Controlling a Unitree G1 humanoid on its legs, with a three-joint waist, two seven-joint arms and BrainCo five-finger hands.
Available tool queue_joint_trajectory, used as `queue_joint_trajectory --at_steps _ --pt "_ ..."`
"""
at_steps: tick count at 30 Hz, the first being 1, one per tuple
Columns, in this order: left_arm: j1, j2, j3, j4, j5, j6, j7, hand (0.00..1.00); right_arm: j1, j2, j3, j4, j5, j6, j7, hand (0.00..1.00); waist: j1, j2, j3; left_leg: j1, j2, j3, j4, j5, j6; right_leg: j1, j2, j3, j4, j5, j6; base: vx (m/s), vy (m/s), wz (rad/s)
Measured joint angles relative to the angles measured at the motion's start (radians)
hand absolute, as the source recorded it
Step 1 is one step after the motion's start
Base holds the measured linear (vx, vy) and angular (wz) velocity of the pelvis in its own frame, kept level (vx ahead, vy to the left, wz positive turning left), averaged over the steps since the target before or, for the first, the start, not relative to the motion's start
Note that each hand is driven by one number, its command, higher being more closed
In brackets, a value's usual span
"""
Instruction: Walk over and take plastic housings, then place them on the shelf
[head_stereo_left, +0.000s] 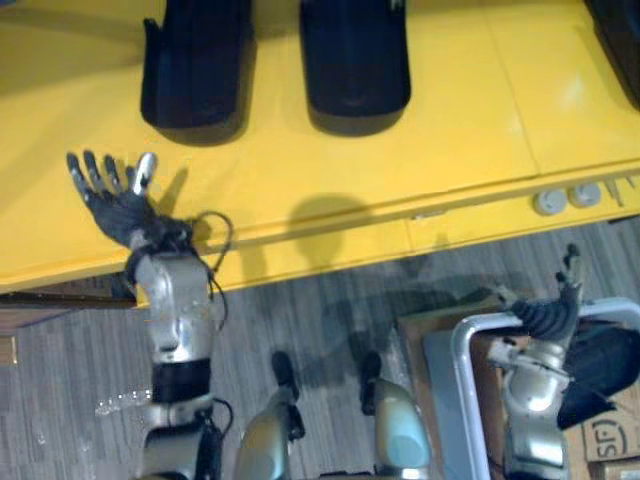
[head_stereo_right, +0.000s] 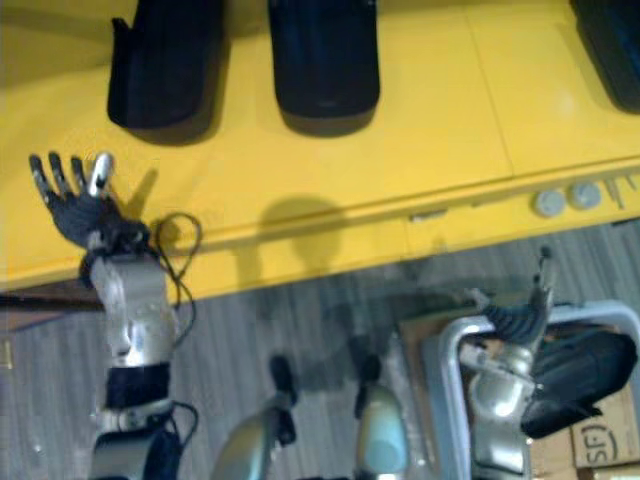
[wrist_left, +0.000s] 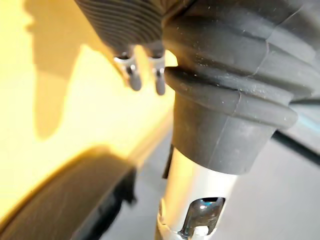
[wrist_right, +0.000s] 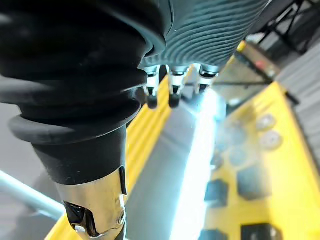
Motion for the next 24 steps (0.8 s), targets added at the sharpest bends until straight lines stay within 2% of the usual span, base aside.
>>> queue_joint_trajectory --at_steps 5,9,11,14,16,19,24 --pt "0.102 -0.056 0.077 -0.093 0.329 0.052 0.046 0.00 0.002 0.002 0.012 0.000 -0.001 -0.036 0.024 0.00 0.005 0.036 -0.025 0.029 0.000 0.001 -0.004 -0.013 0.004 0.031 0.000 -0.002 -0.008 0.001 0.001 0.02 0.005 0.00" --pt "0.153 -0.060 0.118 -0.144 0.467 0.085 0.078 0.00 -0.003 0.002 0.019 -0.021 -0.024 -0.039 0.028 0.00 0.006 0.039 -0.028 0.030 0.002 0.001 -0.004 -0.014 0.003 0.033 0.001 -0.003 -0.009 0.001 0.001 0.00 0.000 0.00" --pt "0.182 -0.061 0.141 -0.173 0.520 0.086 0.084 0.00 -0.016 -0.002 0.018 -0.074 -0.040 -0.039 0.041 0.00 0.007 0.038 -0.028 0.031 0.002 0.002 -0.004 -0.014 0.003 0.033 0.002 -0.003 -0.009 0.001 0.002 0.00 0.000 0.00" --pt "0.253 -0.063 0.154 -0.189 0.654 0.086 0.082 0.00 -0.077 -0.040 0.006 -0.173 -0.060 -0.055 0.039 0.00 0.008 0.038 -0.071 0.030 0.002 0.001 -0.010 -0.013 0.003 0.034 0.002 -0.004 -0.019 0.003 0.005 0.01 0.002 0.00" --pt "0.317 -0.077 0.154 -0.190 0.771 0.085 0.082 0.00 -0.148 -0.075 -0.021 -0.247 -0.101 -0.086 0.024 0.00 0.016 0.038 -0.122 0.030 0.002 -0.001 -0.015 -0.013 0.003 0.038 0.002 -0.007 -0.029 0.004 0.007 0.06 0.002 0.04" --pt "0.400 -0.096 0.155 -0.184 0.895 0.085 0.083 0.00 -0.297 -0.146 -0.069 -0.313 -0.142 -0.126 -0.023 0.00 0.031 0.036 -0.139 0.047 0.003 -0.026 -0.015 -0.013 0.003 0.072 0.001 -0.030 -0.036 0.004 0.007 0.04 -0.017 0.17" --pt "0.521 -0.098 0.204 -0.085 0.971 0.087 0.108 0.00 -0.489 -0.270 -0.070 -0.305 -0.170 -0.125 -0.065 0.00 0.060 0.024 -0.156 0.049 0.002 -0.036 -0.015 -0.013 0.004 0.090 0.002 -0.039 -0.053 0.007 0.011 0.00 -0.008 0.07"
